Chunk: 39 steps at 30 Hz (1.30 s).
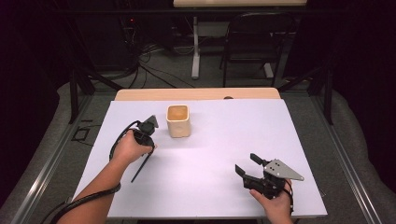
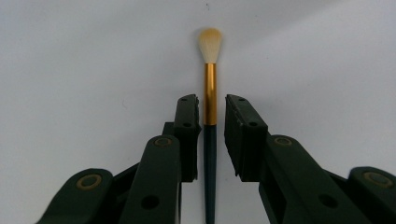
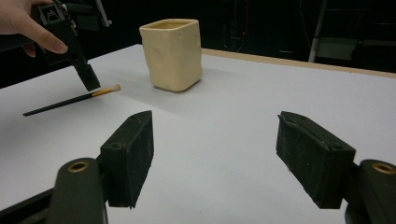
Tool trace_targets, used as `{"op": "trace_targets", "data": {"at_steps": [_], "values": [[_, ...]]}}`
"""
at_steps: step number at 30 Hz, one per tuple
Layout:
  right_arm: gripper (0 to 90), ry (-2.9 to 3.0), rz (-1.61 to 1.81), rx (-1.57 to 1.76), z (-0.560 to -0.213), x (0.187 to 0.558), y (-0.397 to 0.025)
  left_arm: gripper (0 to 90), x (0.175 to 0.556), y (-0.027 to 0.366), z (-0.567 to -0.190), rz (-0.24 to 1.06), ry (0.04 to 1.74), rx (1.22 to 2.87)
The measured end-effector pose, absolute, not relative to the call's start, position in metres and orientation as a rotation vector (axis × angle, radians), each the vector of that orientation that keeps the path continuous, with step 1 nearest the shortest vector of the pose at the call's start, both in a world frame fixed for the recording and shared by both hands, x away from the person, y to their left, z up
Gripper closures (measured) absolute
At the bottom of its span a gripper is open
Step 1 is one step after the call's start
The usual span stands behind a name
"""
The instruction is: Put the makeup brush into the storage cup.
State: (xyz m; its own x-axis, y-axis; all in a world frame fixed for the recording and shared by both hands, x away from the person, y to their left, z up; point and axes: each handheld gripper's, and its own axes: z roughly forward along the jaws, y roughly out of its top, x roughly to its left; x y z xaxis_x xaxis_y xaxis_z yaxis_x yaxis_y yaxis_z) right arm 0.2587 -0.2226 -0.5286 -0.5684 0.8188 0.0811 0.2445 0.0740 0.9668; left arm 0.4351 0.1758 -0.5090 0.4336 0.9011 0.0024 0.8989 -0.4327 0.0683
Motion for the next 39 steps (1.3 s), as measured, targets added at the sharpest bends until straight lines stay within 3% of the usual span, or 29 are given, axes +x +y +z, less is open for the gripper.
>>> {"op": "trace_targets", "data": {"at_steps": [39], "values": [[27.5,1.853,1.532,1.05,-0.53,0.259,-0.222,82.0,0.44,0.176,-0.523,0.012,1.686,2.634]]}}
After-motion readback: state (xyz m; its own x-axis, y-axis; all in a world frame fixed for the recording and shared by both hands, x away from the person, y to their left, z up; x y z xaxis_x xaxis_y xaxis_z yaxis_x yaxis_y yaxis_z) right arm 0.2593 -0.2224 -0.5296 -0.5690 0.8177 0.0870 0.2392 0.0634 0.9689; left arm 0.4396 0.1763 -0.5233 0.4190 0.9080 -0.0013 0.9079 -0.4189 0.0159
